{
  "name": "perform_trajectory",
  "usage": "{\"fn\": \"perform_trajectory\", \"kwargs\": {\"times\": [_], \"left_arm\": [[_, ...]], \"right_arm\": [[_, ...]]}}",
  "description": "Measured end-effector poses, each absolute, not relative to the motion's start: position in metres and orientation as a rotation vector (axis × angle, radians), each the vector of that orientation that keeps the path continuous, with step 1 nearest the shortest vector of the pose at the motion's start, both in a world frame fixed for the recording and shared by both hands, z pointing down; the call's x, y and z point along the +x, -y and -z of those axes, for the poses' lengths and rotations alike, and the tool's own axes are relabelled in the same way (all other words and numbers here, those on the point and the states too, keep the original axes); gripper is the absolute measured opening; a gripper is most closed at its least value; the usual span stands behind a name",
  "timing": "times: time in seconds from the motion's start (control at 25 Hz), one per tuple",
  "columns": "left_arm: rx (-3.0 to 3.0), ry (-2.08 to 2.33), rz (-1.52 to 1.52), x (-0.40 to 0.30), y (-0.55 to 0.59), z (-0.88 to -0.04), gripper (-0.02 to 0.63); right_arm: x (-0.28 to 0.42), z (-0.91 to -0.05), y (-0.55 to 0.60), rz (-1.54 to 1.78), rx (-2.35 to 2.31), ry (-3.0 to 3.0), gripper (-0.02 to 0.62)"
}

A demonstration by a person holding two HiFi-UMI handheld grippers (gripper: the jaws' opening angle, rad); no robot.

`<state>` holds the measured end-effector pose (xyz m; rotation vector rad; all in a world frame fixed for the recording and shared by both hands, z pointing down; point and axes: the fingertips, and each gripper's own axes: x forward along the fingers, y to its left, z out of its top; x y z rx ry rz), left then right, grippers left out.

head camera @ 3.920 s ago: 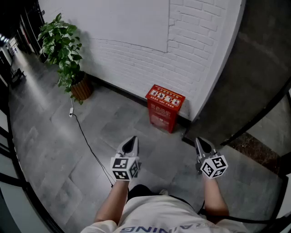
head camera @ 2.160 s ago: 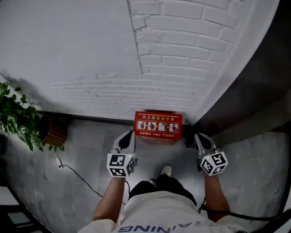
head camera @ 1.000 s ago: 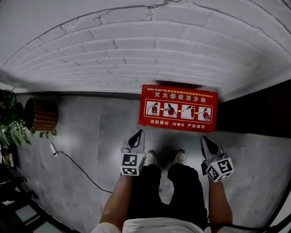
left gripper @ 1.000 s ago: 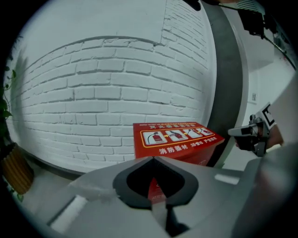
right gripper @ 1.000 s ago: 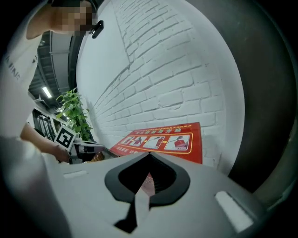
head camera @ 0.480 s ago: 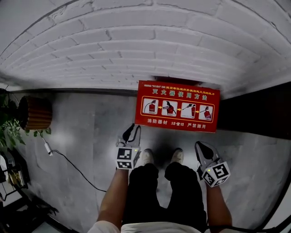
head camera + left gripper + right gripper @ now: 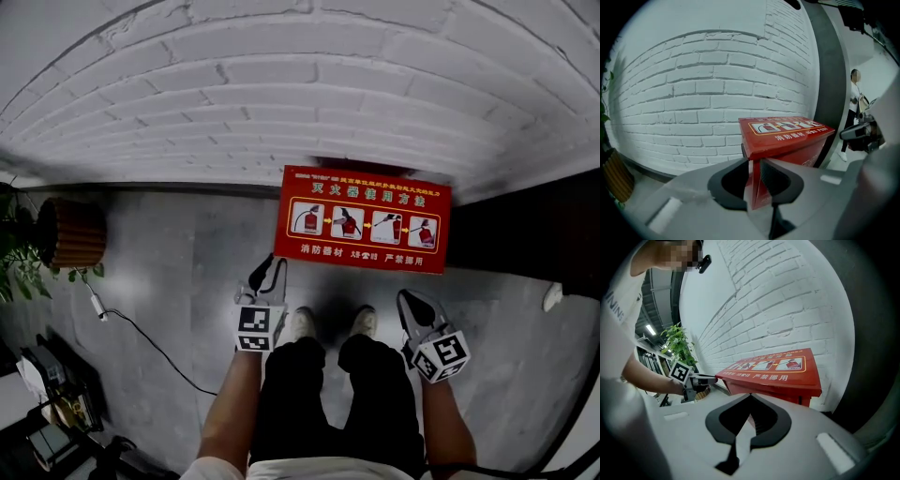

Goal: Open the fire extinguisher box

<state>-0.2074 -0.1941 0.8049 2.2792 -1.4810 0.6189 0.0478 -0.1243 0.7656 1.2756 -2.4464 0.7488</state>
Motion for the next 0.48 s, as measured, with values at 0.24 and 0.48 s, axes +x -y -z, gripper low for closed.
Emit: {"fn": "perform_trajectory", "kwargs": {"times": [0.24, 0.48], "left_arm": [[2.325, 1.512, -0.622, -0.212, 0.194, -0.764, 0.084], [2.394, 1.549, -0.599, -0.213, 0.199, -0.732, 0.086]], "right_arm": [[0.048, -0.766, 0.136, -0.725, 1.342, 2.429, 0.005], [0.045, -0.767, 0.136, -0.679, 1.413, 2.477, 0.005]]}}
